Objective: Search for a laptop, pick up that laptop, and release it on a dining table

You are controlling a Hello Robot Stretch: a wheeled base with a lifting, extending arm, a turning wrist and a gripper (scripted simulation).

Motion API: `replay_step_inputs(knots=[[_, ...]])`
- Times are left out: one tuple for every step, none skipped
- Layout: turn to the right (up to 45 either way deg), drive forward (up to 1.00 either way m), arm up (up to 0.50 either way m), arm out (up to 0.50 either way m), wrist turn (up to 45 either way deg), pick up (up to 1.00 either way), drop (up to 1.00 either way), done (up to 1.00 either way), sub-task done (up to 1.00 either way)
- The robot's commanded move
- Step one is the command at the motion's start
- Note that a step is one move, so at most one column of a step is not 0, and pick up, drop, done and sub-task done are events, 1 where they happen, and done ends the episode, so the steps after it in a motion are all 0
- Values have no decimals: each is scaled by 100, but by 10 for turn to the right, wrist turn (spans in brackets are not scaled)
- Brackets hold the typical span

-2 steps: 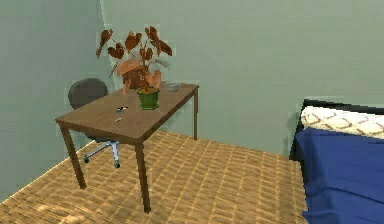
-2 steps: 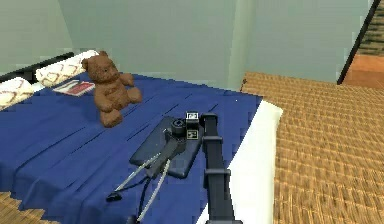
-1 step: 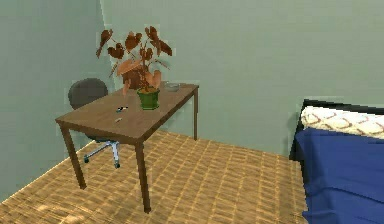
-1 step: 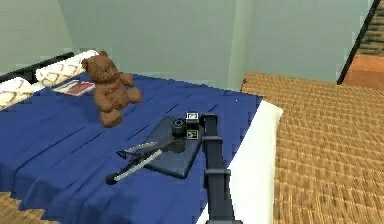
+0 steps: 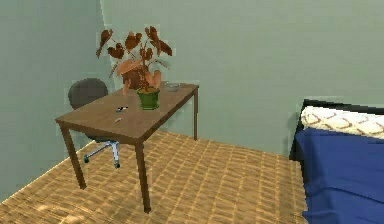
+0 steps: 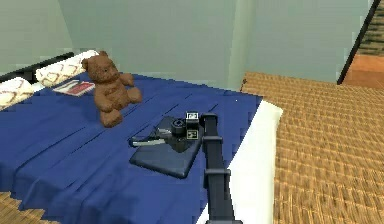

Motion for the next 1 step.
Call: replay_step_inputs(knots=[[0,0,0,0,450,0,0,0,0]])
